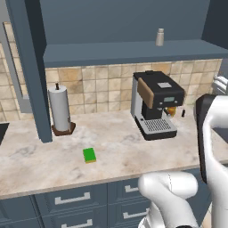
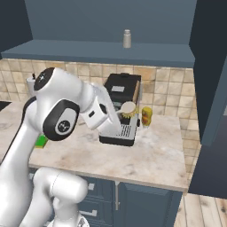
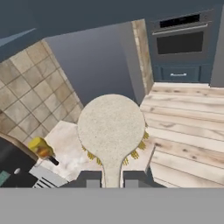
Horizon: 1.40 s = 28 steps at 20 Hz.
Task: Pick the sponge and dish brush from the cabinet and place them on the counter.
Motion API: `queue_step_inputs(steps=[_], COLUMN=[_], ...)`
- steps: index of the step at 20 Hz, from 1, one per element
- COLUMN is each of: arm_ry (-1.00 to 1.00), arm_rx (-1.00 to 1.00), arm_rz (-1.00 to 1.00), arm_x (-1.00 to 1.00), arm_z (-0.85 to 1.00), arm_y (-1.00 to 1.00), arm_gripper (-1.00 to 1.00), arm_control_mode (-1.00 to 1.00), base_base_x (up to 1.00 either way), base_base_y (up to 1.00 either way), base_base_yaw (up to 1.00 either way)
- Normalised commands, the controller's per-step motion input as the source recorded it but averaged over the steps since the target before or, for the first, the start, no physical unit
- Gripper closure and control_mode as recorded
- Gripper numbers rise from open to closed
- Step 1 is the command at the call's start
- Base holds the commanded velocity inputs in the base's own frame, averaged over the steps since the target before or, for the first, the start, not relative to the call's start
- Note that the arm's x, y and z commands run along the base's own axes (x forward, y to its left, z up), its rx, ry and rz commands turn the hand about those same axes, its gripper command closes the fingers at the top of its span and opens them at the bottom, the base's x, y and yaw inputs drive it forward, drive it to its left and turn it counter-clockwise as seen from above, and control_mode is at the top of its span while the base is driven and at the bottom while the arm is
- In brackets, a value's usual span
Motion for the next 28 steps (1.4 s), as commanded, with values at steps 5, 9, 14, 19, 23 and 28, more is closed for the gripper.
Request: queue_step_inputs(steps=[5,9,14,19,23,28], arm_ry=[0.04,0.05,0.03,0.01,-0.01,-0.04], arm_rx=[0.0,0.0,0.0,0.0,-0.02,-0.01], arm_rz=[0.14,0.24,0.34,0.38,0.42,0.46], arm_x=[-0.34,-0.15,0.0,0.06,0.09,0.08], arm_z=[-0.42,-0.37,-0.36,-0.35,-0.34,-0.37], arm_y=[0.0,0.0,0.0,0.01,0.11,0.14], arm_gripper=[1.0,1.0,1.0,1.0,1.0,1.0], arm_control_mode=[-1.0,-1.0,-1.0,-1.0,-1.0,-1.0], base_base_x=[0.0,0.0,0.0,0.0,0.0,0.0], base_base_y=[0.0,0.0,0.0,0.0,0.0,0.0], base_base_yaw=[0.0,0.0,0.0,0.0,0.0,0.0])
